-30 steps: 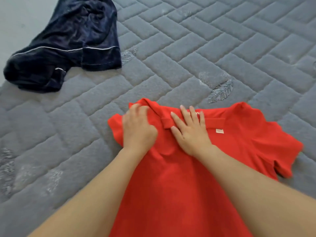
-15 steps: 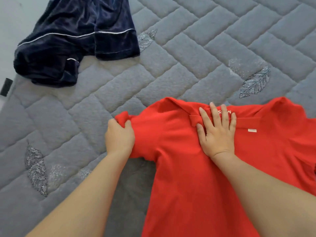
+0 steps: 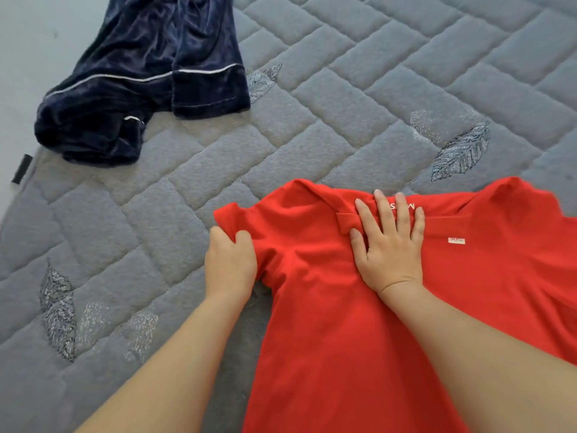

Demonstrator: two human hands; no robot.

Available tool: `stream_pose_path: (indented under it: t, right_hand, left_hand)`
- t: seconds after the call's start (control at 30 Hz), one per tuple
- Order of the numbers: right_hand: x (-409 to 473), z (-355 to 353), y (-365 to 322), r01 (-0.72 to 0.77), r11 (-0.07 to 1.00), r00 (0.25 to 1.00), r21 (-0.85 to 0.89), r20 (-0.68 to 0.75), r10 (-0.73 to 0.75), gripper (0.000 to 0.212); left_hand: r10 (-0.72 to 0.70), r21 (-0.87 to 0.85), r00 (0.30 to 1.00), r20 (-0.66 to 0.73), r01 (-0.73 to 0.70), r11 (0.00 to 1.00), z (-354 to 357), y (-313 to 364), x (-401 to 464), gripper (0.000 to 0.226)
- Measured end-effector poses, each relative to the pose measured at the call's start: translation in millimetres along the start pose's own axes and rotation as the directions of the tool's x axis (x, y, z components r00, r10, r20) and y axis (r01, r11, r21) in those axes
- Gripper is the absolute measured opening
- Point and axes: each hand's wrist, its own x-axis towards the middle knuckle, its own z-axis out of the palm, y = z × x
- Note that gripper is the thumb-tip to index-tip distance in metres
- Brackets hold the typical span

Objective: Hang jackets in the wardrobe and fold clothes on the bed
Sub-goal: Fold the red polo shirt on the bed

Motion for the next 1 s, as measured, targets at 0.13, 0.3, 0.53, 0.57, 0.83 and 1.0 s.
stream_pose_path:
  t: [0.13,0.3,0.53,0.57,0.83,1.0]
  right_hand:
    - [2.5,-19.7,1.5,-0.001,0.995,0.995,0.104,0.098,-0.009,0.058]
    - [-8.3,-58.9,46.5,-0.044,0.832,0.997,0.553,0.074,0.004,0.045]
    - [-22.7,-114.7,239.8,-0.533,0.83,0.838,0.165,0.24,0.491,0.051]
    - [-23.0,-118.4,261.8,-0.575,0.811,0.787,0.105,0.339,0.515,0.054]
    - [-10.5,-131.6,302.1,-0.591,0.704,0.755,0.393,0.576,0.313,0.022]
    - [-6.7,-148.3,307.4,-0.633,0.515,0.763,0.578,0.578,0.289,0.03]
  left_hand:
    - [0.184,0.462,0.979,-0.083,-0.126,0.878,-8.0,10.1,-12.4,0.014]
    - [0.137,0.335,0.983,0.119,-0.17,0.927,59.2,69.3,-55.7,0.049]
    - [0.452,0.676,0.856,0.253,-0.49,0.55,142.8,88.3,-179.6,0.061]
    - [0.574,0.583,0.759,0.307,-0.627,0.517,153.7,94.1,-200.1,0.051]
    - [0.5,0.48,0.692,0.52,-0.721,0.499,255.0,129.2,-323.3,0.049]
    - [0.582,0.528,0.698,0.417,-0.707,0.47,260.1,133.2,-325.4,0.028]
